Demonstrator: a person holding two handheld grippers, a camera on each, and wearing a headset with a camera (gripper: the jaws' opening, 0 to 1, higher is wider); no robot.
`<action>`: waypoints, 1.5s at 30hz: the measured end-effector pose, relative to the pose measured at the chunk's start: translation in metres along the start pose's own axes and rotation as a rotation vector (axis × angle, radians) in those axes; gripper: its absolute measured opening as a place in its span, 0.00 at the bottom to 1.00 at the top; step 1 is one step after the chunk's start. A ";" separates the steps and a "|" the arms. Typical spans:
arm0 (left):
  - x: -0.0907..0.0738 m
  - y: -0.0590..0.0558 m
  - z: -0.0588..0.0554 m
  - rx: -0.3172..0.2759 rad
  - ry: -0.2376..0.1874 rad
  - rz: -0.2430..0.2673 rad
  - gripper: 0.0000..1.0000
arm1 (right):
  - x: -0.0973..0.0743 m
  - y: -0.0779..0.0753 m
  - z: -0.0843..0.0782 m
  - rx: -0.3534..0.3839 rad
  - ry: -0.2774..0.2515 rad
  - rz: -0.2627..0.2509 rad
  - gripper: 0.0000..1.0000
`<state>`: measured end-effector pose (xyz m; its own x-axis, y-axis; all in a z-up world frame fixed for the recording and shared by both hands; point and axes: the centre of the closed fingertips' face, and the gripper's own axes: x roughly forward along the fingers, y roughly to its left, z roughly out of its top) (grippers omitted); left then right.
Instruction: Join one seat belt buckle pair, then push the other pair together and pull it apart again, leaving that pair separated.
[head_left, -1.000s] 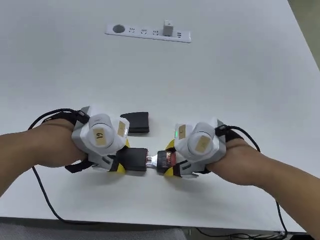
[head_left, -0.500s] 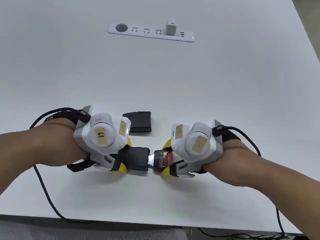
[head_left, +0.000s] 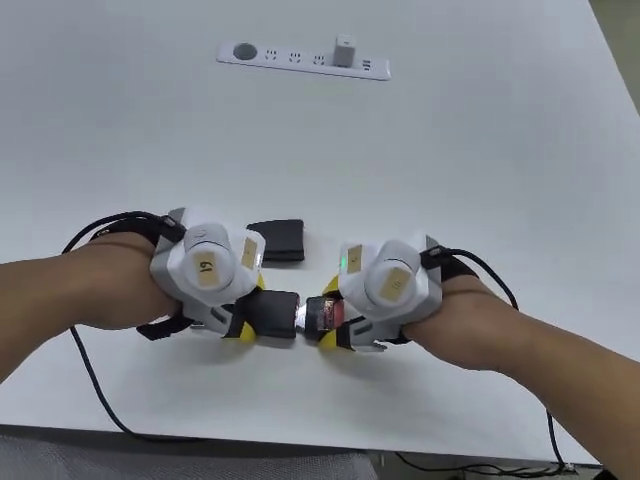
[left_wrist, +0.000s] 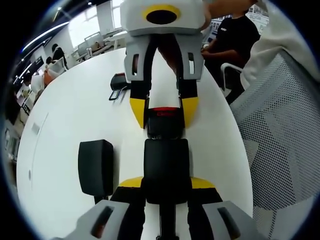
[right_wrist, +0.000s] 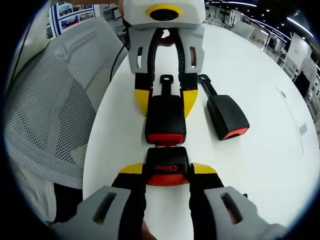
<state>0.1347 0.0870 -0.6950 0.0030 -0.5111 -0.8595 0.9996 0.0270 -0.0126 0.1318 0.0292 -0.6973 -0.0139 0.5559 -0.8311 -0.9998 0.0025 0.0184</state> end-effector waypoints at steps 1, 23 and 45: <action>0.000 0.000 0.000 0.000 0.000 0.000 0.32 | -0.001 0.000 0.000 0.001 0.001 0.000 0.30; -0.002 0.002 -0.004 -0.045 -0.044 0.011 0.31 | -0.009 -0.002 -0.004 -0.003 0.006 -0.006 0.29; -0.002 -0.002 0.000 -0.062 -0.037 0.010 0.33 | -0.005 -0.003 0.001 0.014 -0.006 -0.010 0.33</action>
<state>0.1325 0.0876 -0.6932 0.0155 -0.5415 -0.8406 0.9957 0.0847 -0.0362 0.1344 0.0272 -0.6926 -0.0035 0.5603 -0.8283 -0.9997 0.0196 0.0174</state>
